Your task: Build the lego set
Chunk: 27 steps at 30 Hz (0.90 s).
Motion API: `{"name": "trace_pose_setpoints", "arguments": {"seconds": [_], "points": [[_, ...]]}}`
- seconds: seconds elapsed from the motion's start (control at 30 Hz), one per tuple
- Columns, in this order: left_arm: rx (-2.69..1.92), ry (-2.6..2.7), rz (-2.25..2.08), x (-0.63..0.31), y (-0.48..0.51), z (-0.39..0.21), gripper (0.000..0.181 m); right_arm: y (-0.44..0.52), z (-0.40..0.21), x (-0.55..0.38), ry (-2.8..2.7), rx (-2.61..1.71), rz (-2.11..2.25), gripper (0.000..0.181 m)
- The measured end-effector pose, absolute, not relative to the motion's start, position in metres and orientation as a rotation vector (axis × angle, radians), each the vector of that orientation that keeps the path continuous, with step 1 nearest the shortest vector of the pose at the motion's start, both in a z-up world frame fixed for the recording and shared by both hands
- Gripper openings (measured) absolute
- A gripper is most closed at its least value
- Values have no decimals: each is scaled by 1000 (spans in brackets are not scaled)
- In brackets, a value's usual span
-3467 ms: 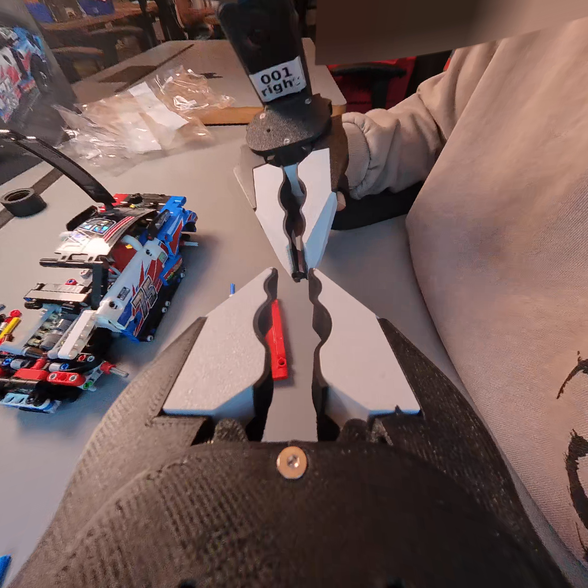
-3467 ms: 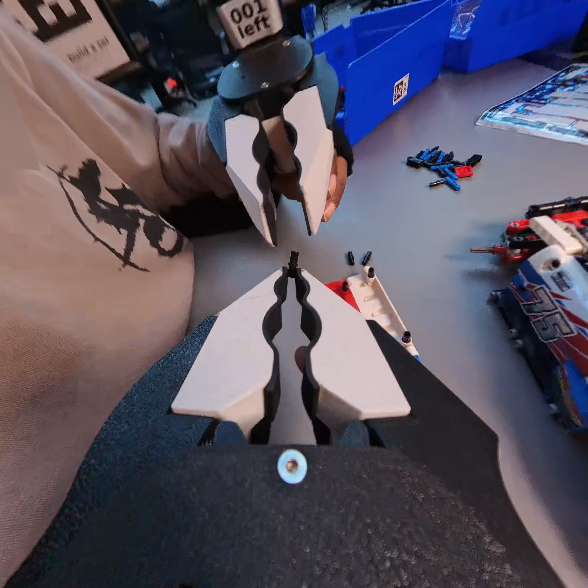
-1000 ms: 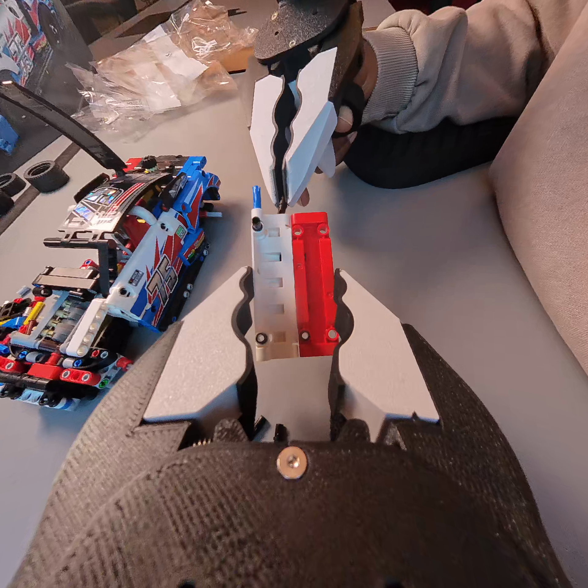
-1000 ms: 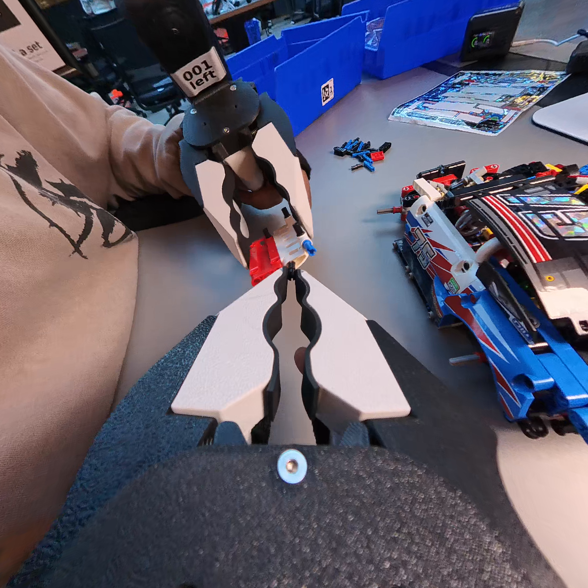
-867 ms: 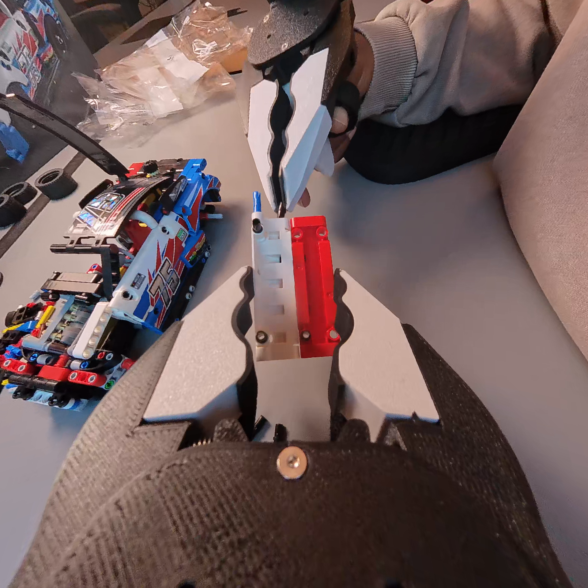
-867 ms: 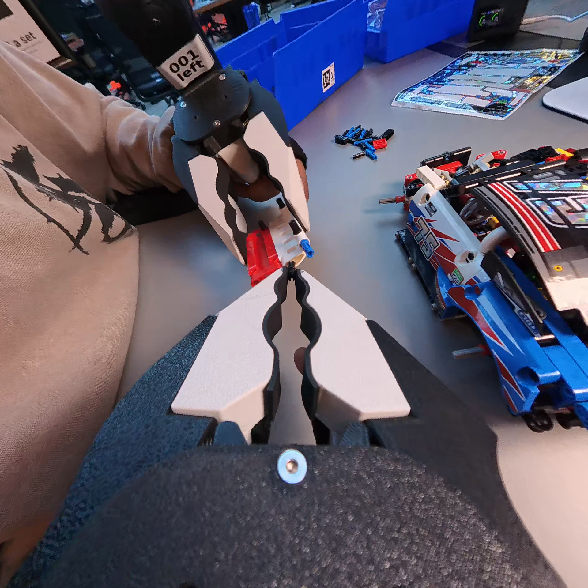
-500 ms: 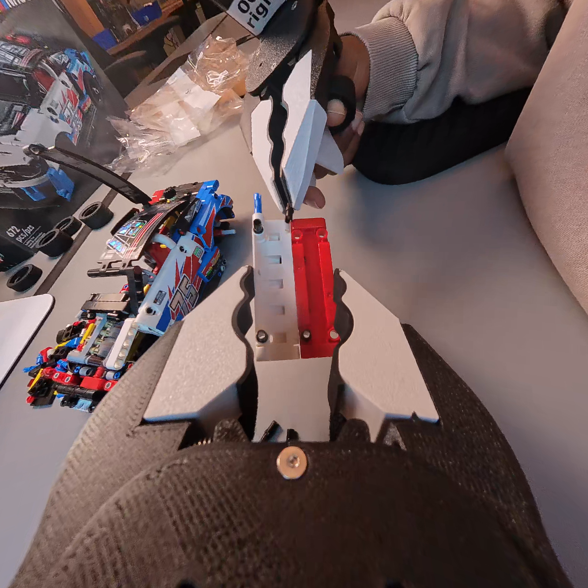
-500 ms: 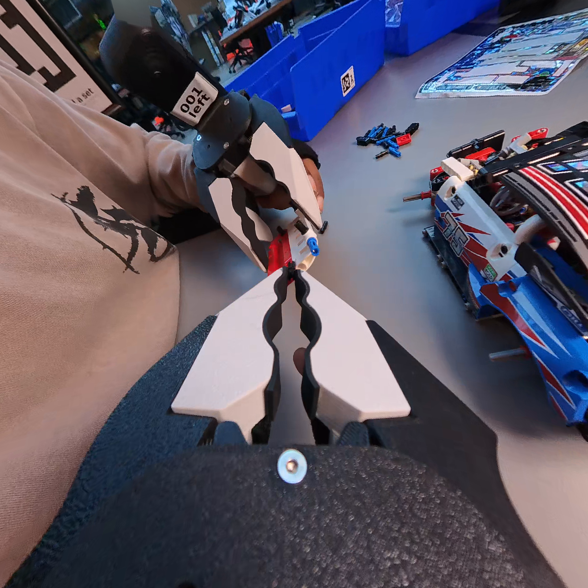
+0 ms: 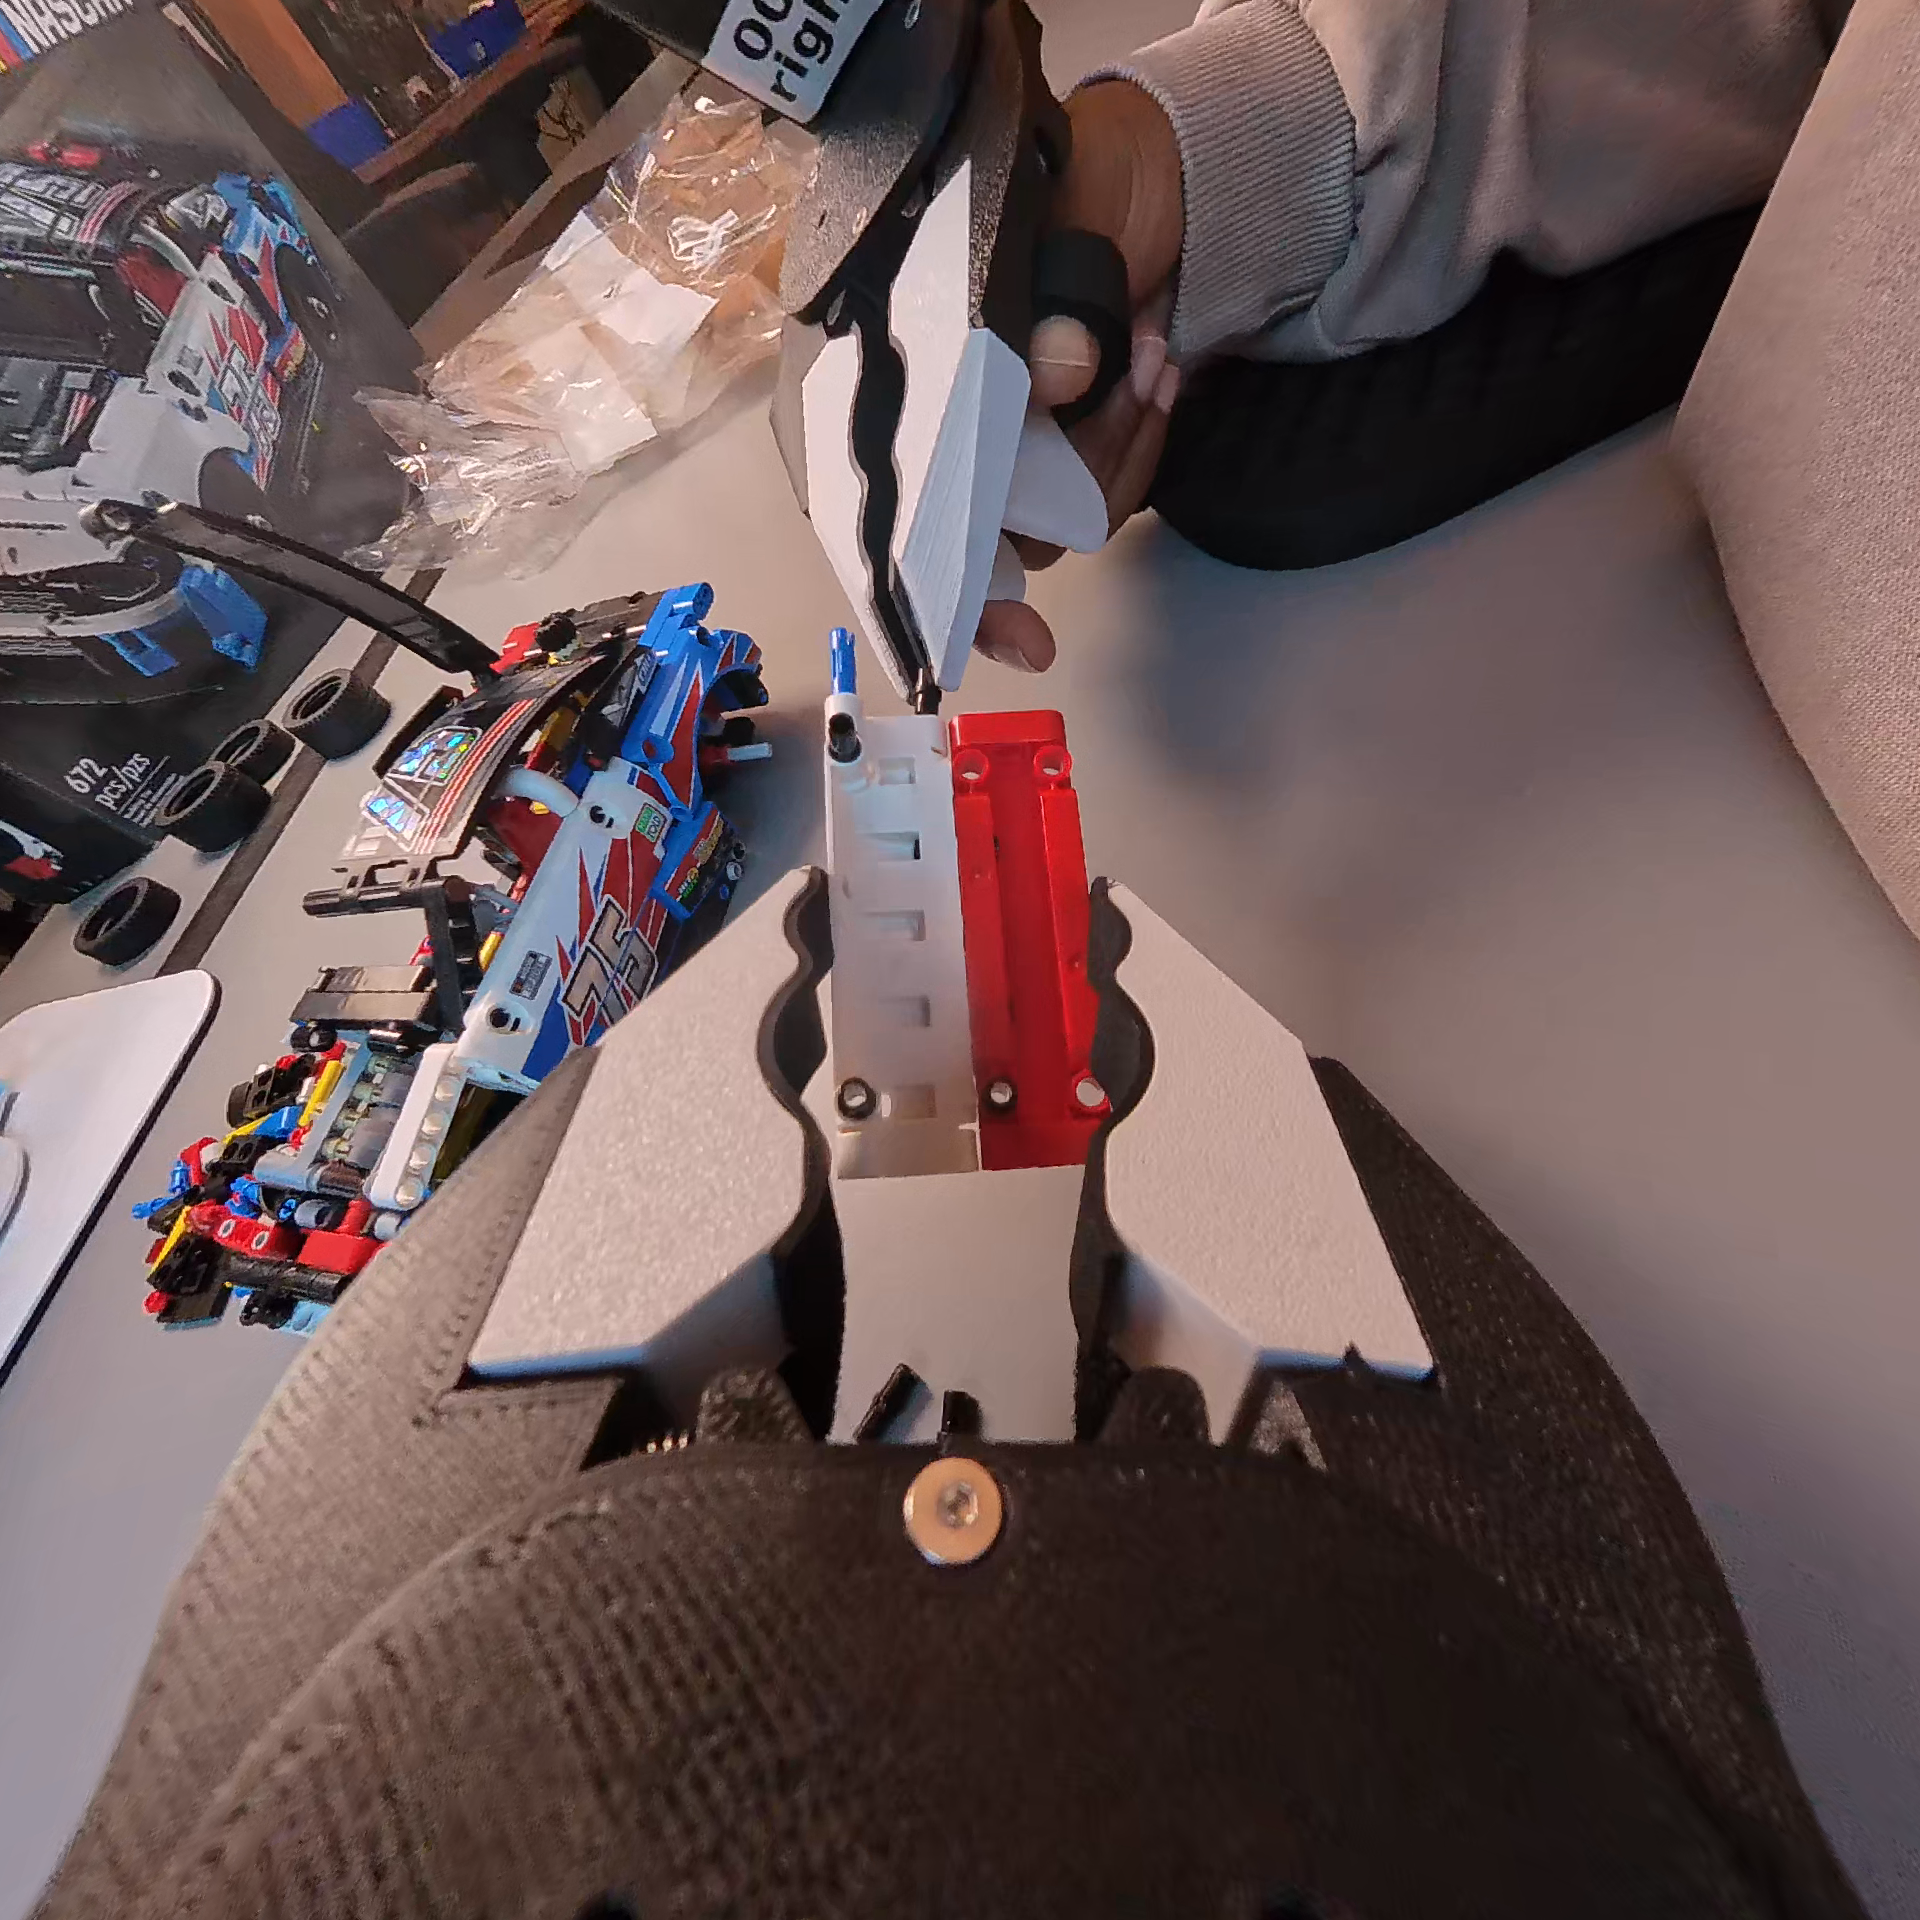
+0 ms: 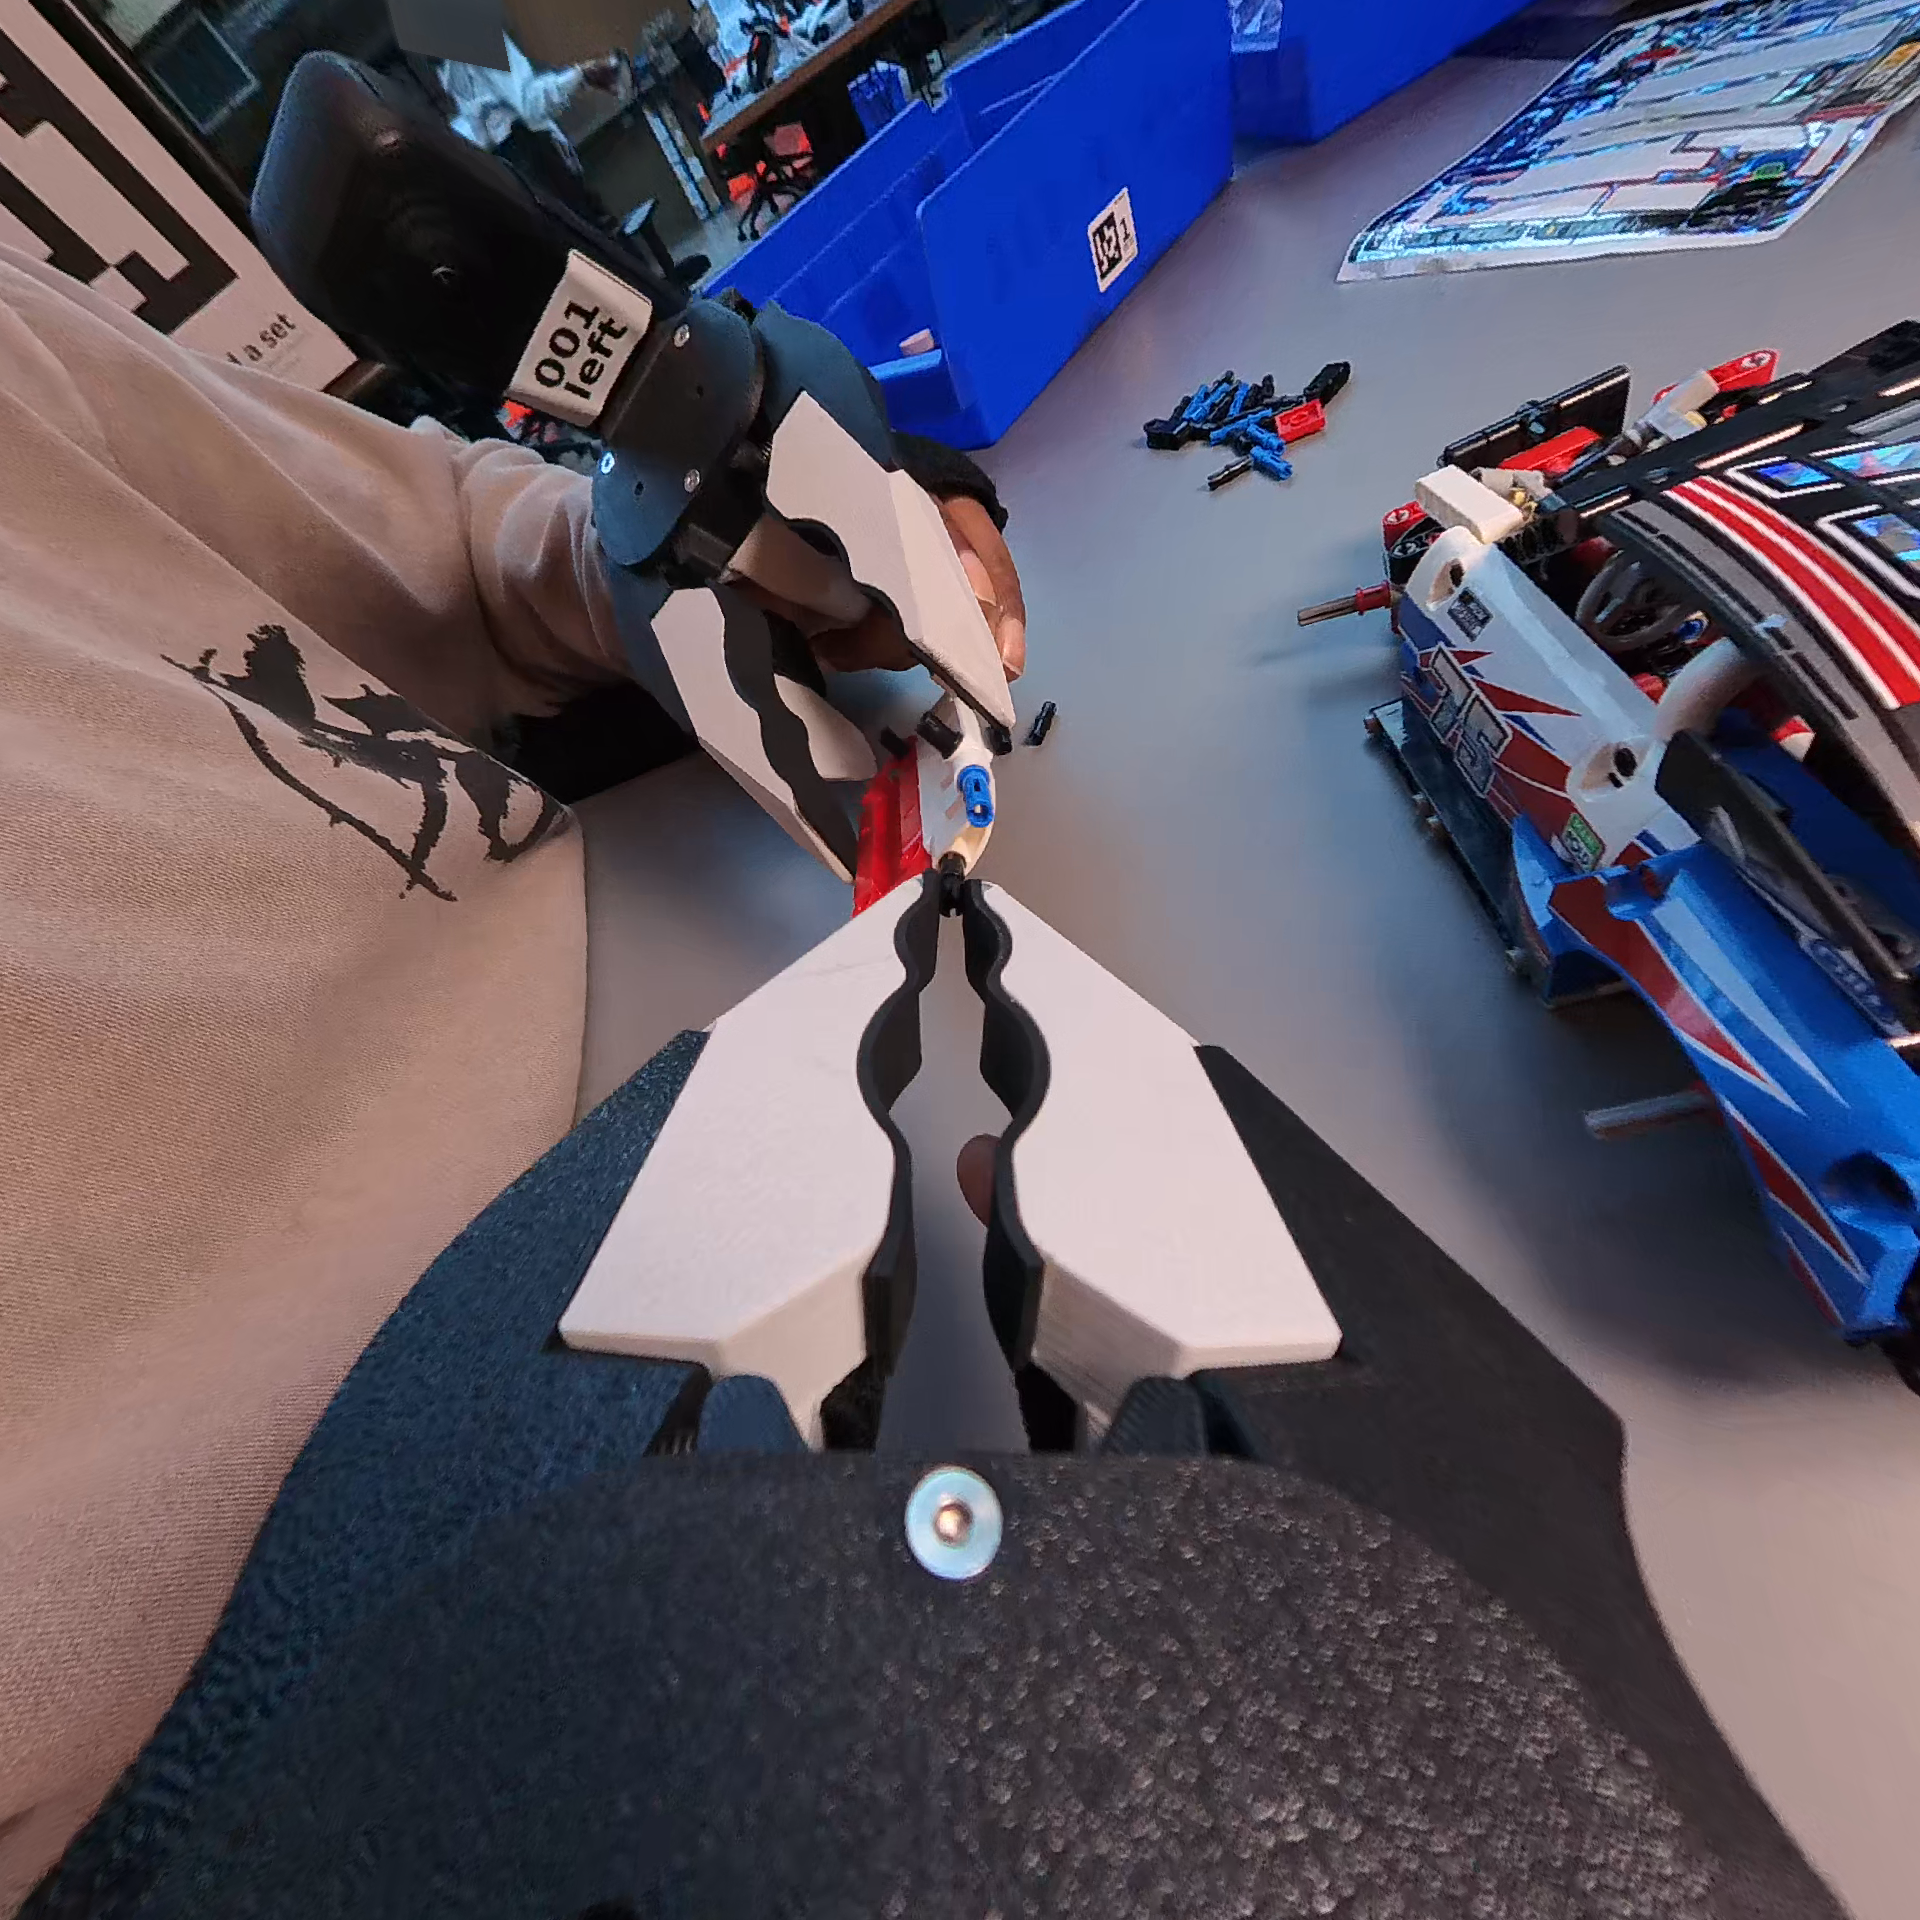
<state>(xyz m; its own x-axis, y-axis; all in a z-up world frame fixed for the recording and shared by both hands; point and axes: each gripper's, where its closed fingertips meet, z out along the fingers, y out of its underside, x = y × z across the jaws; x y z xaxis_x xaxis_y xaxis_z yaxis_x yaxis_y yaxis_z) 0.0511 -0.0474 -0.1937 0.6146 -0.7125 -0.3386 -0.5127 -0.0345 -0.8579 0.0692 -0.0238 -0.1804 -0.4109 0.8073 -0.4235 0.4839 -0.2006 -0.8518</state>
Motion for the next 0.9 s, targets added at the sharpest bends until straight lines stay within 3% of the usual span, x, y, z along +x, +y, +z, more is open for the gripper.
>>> {"name": "trace_pose_setpoints", "arguments": {"seconds": [0.73,0.9], "points": [[-1563,1100,-206,56,-65,-184,47,-42,-178,74,-1713,-1660,1994,0],[-1593,1107,-307,58,-71,-189,46,-47,-184,76,-1888,-1468,1722,0]]}}
